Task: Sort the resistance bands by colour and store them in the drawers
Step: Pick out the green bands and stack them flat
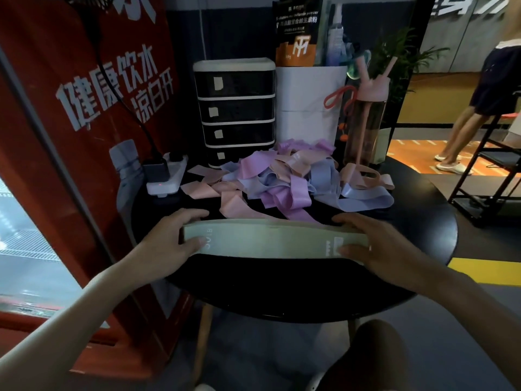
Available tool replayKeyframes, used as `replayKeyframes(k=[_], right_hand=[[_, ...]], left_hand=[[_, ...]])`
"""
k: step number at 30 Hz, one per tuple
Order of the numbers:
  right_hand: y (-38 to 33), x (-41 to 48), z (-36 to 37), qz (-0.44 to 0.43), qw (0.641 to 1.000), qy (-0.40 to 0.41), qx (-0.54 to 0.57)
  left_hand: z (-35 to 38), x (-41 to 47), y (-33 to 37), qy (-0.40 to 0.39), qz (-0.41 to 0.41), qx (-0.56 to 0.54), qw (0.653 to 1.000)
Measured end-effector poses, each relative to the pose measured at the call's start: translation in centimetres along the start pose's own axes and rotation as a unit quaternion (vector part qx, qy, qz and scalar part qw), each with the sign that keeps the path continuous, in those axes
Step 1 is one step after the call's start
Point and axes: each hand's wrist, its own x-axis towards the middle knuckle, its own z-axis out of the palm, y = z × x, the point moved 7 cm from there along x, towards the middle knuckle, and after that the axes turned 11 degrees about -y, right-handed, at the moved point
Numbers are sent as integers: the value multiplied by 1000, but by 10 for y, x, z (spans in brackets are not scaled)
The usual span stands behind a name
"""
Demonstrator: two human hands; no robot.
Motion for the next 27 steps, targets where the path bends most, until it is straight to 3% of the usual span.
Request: replayKeyframes(k=[3,6,11,14,20,27], right_hand=[[8,-7,-7,-12,999,44,-14],[16,-9,9,-19,999,-3,-44],[32,-12,13,-8,1000,25,-1],[36,-13,12,4,998,30,63],[37,-13,11,12,994,68,88],[43,-7,19,29,998,7,63]], left_hand=[[18,-2,5,6,52,13,999],[34,-2,-1,-28,79,30,996],[33,-3,-6,-51,63,22,996],[30,-5,-9,-25,54,0,998],[26,-7,-12,28,35,-33,998],[26,-11,-13,-3,25,-26,999]])
